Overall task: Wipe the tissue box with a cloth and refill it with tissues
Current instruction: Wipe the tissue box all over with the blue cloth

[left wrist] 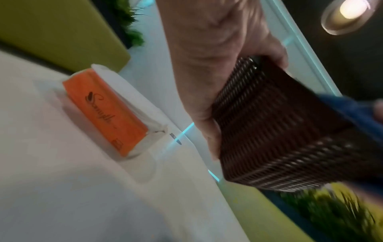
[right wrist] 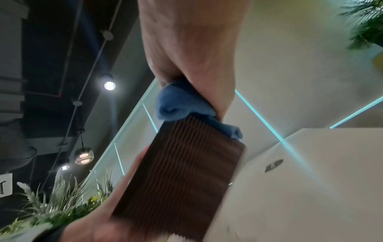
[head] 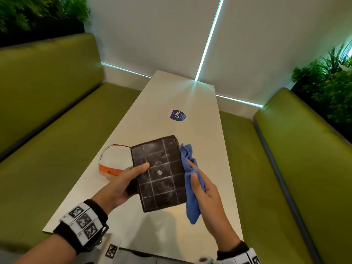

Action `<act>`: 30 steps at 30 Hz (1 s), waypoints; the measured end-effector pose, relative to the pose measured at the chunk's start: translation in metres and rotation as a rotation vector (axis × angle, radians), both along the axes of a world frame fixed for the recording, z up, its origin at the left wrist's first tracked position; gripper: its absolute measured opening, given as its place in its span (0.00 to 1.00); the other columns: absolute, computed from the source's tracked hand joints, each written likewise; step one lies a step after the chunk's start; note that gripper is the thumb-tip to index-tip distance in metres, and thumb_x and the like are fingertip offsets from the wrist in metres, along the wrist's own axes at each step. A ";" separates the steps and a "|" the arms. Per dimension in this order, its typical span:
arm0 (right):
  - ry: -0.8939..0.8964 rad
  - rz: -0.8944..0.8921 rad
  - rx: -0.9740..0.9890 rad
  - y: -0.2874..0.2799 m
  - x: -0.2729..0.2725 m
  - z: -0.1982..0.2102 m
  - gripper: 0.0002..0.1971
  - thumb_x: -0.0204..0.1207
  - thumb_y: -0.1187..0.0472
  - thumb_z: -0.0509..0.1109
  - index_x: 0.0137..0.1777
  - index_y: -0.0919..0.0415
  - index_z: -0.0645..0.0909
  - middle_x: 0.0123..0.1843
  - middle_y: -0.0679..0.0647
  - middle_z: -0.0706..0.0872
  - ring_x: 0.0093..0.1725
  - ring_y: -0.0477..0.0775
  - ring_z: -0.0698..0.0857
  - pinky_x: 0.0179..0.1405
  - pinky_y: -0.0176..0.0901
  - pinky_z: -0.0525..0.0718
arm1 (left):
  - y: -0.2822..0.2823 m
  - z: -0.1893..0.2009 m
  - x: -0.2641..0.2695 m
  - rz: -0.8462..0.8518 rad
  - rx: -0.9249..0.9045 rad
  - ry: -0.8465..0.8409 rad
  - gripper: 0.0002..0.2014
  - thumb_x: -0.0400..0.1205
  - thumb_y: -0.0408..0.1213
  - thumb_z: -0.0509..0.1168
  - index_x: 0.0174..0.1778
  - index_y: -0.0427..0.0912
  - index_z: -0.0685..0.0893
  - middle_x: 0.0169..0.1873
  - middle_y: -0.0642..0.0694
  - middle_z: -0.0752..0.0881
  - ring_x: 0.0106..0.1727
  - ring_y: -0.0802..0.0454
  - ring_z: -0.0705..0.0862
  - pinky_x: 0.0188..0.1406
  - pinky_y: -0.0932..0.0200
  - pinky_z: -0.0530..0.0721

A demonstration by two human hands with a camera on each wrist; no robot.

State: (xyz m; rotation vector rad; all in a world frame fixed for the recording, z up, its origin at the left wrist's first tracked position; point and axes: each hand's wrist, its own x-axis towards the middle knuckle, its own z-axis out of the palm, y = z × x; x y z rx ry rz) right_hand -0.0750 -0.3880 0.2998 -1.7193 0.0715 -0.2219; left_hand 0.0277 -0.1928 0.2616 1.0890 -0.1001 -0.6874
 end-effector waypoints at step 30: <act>0.114 -0.126 0.636 -0.023 0.022 -0.053 0.22 0.84 0.53 0.62 0.76 0.37 0.66 0.75 0.51 0.78 0.73 0.60 0.79 0.62 0.73 0.80 | -0.052 -0.016 -0.012 0.026 0.191 0.061 0.39 0.65 0.66 0.73 0.69 0.51 0.74 0.65 0.51 0.84 0.68 0.45 0.80 0.74 0.28 0.65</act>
